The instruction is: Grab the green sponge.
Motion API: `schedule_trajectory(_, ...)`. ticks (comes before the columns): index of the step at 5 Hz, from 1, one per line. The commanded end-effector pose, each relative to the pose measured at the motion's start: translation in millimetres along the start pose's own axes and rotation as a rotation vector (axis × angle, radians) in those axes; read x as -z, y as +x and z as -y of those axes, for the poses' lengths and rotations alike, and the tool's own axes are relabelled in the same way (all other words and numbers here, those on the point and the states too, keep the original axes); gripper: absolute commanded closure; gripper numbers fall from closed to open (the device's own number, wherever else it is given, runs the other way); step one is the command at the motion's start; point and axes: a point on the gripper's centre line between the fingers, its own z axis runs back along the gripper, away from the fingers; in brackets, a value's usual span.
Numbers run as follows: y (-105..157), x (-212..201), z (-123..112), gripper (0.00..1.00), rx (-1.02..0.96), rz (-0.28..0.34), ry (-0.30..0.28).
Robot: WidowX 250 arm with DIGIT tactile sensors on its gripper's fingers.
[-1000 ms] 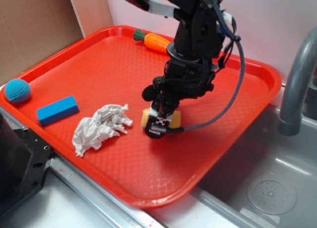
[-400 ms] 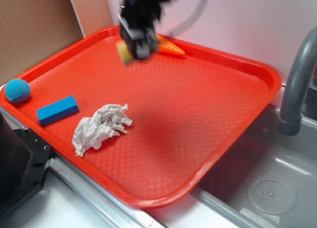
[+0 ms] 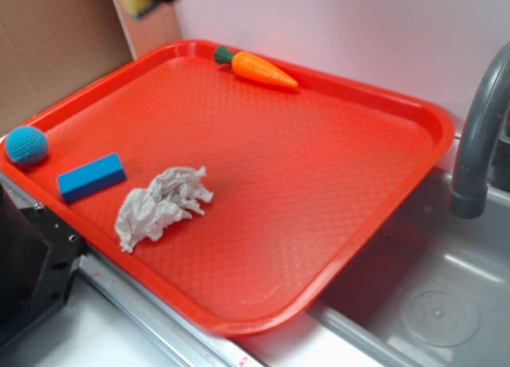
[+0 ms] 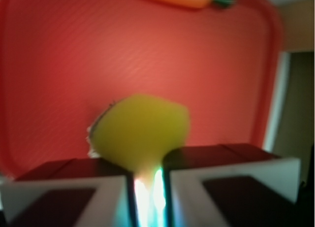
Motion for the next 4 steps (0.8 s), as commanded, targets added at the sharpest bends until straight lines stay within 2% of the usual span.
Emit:
schedule_trajectory(1, -36.0, -2.2, -13.9, 1.0, -0.151, 0.157, 0.04)
schedule_trajectory(3, -33.7, -1.0, -17.2, 1.0, -0.129, 0.182, -0.006)
schedule_trajectory(4, -30.2, 6.0, -5.1, 1.0, -0.102, 0.146, -0.005)
